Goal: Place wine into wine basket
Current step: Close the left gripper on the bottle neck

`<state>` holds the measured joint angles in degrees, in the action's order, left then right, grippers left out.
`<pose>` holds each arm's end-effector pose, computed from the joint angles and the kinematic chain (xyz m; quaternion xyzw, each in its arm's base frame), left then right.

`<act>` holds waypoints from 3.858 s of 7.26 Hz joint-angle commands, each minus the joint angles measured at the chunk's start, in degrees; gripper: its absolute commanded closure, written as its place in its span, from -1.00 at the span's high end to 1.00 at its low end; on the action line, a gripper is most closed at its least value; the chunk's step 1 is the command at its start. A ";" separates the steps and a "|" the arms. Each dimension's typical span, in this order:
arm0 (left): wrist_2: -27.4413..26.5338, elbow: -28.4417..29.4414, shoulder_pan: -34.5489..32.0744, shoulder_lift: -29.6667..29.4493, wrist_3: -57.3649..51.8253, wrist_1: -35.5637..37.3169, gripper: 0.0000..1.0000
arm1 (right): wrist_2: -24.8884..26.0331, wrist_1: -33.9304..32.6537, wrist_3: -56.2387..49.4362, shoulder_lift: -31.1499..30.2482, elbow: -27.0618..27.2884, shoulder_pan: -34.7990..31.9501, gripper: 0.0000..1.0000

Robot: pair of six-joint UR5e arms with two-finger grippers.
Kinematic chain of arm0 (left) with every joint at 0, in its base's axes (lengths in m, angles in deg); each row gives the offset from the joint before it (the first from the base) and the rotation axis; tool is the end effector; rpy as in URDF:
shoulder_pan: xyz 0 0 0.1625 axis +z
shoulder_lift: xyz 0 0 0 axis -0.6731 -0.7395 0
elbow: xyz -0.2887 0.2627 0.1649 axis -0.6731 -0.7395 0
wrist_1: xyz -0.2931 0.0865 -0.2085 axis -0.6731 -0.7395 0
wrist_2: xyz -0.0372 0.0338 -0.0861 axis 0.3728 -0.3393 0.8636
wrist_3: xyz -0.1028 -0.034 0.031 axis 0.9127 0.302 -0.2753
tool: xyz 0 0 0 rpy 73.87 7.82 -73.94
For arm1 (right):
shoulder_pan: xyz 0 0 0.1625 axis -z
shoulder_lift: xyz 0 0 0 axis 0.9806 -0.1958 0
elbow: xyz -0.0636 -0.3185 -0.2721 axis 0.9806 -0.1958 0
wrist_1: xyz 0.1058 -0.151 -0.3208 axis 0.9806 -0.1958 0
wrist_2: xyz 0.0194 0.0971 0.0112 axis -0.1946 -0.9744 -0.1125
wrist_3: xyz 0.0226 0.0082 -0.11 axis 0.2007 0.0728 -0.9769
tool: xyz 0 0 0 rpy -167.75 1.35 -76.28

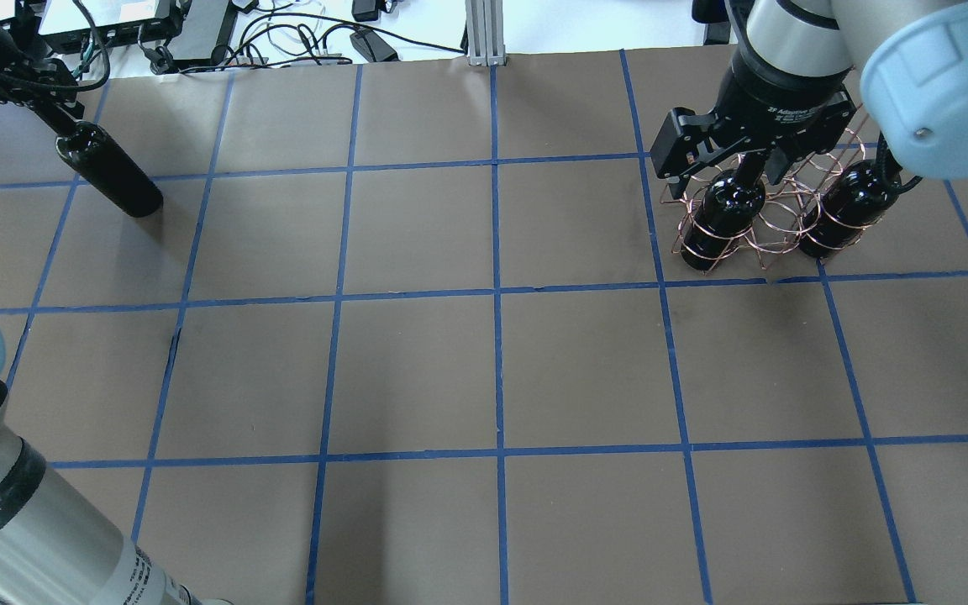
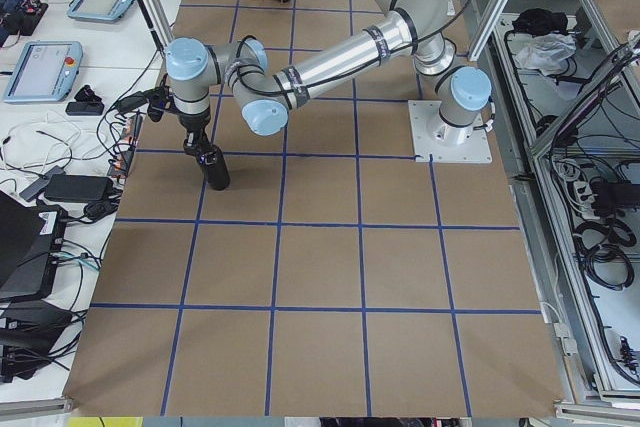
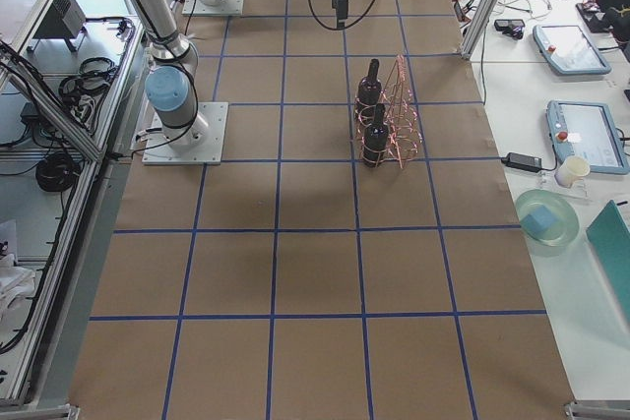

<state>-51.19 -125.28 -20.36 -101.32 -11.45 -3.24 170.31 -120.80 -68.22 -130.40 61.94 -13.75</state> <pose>0.1912 -0.6849 0.3630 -0.0220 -0.9948 0.0993 0.0028 0.1507 -0.4409 0.4793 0.0534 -0.9982 0.0244 0.0075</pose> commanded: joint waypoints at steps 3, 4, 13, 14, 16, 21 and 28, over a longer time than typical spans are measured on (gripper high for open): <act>-0.09 -0.35 0.00 0.73 -0.50 -1.21 -1.00 | 0.05 -0.03 -0.09 0.00 0.01 0.00 1.00; 0.00 -0.36 -0.53 2.13 -0.24 -4.26 -1.00 | 0.05 -0.03 -0.09 0.00 0.01 0.00 1.00; -0.09 -1.76 -0.53 3.54 0.02 -1.83 0.99 | 0.05 -0.03 -0.09 0.00 0.01 0.00 1.00; -0.09 -1.76 -0.53 3.55 0.02 -1.74 0.99 | 0.05 -0.03 -0.09 0.00 0.01 0.00 1.00; -0.09 -1.76 -0.53 3.55 0.02 -1.74 0.99 | 0.05 -0.03 -0.09 0.00 0.01 0.00 1.00; -0.17 -1.85 -0.44 3.37 -0.42 -1.66 0.92 | 0.05 -0.12 0.00 0.00 0.01 0.00 1.00; -0.09 -1.76 0.26 2.14 -0.50 -1.57 0.11 | 0.05 -0.03 -0.09 0.00 0.01 0.00 1.00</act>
<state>-51.42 -127.05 -20.14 -99.08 -11.93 -4.77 170.36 -120.87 -68.24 -130.40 61.95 -13.75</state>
